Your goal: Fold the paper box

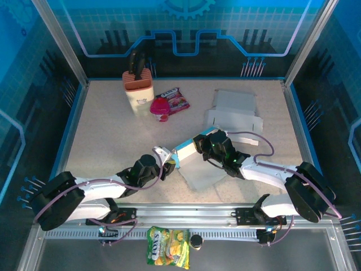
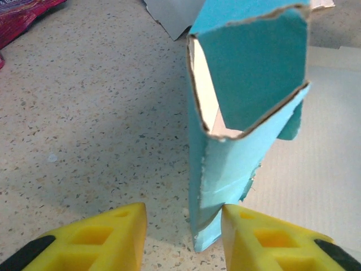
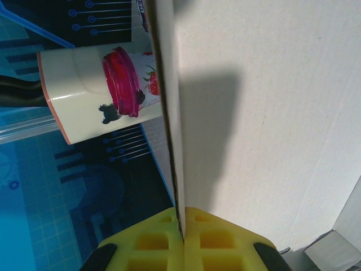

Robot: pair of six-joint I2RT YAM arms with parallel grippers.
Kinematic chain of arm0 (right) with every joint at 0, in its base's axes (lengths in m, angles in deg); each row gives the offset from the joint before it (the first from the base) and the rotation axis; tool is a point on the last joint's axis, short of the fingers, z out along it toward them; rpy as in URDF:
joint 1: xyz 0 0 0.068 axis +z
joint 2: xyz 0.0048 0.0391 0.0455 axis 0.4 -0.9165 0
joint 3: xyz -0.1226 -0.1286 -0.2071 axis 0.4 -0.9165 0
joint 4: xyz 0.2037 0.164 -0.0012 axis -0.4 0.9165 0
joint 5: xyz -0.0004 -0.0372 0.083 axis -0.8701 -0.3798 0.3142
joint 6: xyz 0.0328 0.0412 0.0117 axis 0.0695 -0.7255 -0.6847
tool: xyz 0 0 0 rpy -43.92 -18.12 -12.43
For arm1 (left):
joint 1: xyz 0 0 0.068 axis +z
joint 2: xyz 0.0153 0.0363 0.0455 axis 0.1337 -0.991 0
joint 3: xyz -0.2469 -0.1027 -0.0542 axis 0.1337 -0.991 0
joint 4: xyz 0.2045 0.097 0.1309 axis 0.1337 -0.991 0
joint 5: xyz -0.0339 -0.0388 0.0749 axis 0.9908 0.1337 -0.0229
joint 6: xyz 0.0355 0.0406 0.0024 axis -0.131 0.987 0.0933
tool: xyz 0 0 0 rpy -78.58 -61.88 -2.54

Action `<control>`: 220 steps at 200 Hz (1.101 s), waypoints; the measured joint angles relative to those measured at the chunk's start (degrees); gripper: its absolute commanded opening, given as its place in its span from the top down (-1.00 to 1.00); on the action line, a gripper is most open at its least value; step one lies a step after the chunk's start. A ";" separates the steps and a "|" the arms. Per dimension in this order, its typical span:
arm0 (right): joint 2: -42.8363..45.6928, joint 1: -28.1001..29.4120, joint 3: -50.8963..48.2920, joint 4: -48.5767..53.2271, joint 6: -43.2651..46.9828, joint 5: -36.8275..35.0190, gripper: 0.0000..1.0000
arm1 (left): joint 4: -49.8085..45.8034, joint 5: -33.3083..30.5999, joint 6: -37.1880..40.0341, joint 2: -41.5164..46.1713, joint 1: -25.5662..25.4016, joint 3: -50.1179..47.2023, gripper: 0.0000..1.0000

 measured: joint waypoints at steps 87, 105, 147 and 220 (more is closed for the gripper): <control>-1.36 1.42 0.00 -2.10 0.24 -1.31 1.00 | 1.57 1.29 0.04 0.02 -0.44 0.00 0.23; -1.57 1.73 -0.02 -2.73 0.42 -1.57 1.00 | 1.75 1.25 -0.17 0.02 -0.72 0.07 0.23; -1.64 1.84 -0.26 -4.07 0.94 -2.08 1.00 | 2.19 1.20 -0.22 0.00 -1.33 0.48 0.29; -2.75 2.86 -1.81 -8.20 1.33 -4.31 1.00 | 2.12 -0.94 -0.63 -1.33 -2.51 1.18 0.37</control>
